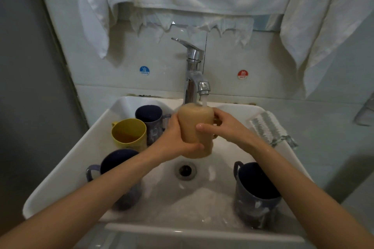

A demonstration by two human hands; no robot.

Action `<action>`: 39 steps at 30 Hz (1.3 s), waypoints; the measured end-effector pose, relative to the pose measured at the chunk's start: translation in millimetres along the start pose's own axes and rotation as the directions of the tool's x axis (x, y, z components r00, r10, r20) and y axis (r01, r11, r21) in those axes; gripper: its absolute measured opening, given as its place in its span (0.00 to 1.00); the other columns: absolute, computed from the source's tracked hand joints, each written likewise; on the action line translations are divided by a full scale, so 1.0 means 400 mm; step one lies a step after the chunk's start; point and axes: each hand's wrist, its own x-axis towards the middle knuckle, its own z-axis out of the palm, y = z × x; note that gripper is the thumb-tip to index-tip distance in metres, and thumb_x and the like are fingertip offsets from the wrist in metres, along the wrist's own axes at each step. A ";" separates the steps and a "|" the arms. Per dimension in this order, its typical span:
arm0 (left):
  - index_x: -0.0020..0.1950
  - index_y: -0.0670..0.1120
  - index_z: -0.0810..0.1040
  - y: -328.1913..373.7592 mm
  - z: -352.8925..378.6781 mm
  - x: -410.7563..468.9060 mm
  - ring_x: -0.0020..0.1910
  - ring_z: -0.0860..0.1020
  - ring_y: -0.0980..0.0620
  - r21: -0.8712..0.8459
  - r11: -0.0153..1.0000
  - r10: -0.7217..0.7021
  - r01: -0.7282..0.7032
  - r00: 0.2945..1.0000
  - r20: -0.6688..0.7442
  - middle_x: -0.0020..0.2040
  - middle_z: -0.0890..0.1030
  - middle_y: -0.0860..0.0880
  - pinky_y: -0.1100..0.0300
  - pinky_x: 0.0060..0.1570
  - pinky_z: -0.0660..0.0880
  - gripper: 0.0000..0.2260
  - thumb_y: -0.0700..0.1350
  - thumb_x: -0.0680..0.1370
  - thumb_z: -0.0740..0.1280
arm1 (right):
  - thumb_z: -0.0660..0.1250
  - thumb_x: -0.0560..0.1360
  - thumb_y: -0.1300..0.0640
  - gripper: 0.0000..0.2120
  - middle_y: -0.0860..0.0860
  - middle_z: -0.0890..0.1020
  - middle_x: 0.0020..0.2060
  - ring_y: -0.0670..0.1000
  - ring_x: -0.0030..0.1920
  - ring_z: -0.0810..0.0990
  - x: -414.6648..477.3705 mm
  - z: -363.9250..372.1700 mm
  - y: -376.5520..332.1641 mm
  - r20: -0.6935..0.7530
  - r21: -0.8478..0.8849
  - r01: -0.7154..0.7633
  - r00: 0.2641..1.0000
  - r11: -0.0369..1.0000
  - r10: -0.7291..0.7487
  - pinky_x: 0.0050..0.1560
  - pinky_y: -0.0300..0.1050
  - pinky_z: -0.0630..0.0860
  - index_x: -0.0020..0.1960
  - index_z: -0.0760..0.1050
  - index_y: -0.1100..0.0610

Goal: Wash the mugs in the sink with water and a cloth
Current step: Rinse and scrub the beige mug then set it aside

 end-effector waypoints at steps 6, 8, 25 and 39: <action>0.75 0.46 0.53 0.066 -0.054 0.009 0.66 0.69 0.50 -0.066 0.996 0.036 -0.054 0.967 -0.251 0.71 0.65 0.47 0.58 0.59 0.70 0.35 0.52 0.74 0.67 | 0.78 0.64 0.51 0.35 0.48 0.67 0.58 0.47 0.56 0.69 0.015 -0.018 -0.006 0.018 -0.217 0.035 0.999 0.976 -0.032 0.49 0.35 0.69 0.65 0.62 0.51; 0.75 0.46 0.55 0.113 -0.091 0.029 0.69 0.66 0.51 0.048 0.982 0.185 -0.182 0.891 -0.414 0.72 0.64 0.48 0.58 0.63 0.67 0.30 0.49 0.77 0.64 | 0.79 0.63 0.50 0.36 0.47 0.64 0.59 0.47 0.58 0.68 0.018 -0.013 0.000 0.007 -0.250 0.007 1.000 0.968 -0.006 0.52 0.39 0.70 0.62 0.61 0.50; 0.76 0.41 0.52 0.183 -0.195 0.141 0.75 0.55 0.47 0.877 0.467 0.598 -0.109 0.770 -0.223 0.76 0.56 0.44 0.53 0.72 0.56 0.33 0.56 0.78 0.60 | 0.77 0.65 0.49 0.36 0.48 0.70 0.57 0.47 0.54 0.71 -0.014 -0.008 0.040 0.019 -0.157 -0.158 0.987 0.975 0.162 0.42 0.35 0.73 0.64 0.60 0.52; 0.76 0.46 0.48 0.070 0.060 0.018 0.68 0.66 0.45 0.106 0.963 -0.253 0.247 0.966 0.048 0.72 0.63 0.44 0.55 0.62 0.66 0.39 0.61 0.74 0.63 | 0.72 0.70 0.54 0.30 0.52 0.73 0.55 0.53 0.53 0.75 -0.014 -0.001 0.032 0.014 -0.219 -0.216 0.974 0.952 0.224 0.37 0.38 0.74 0.67 0.61 0.54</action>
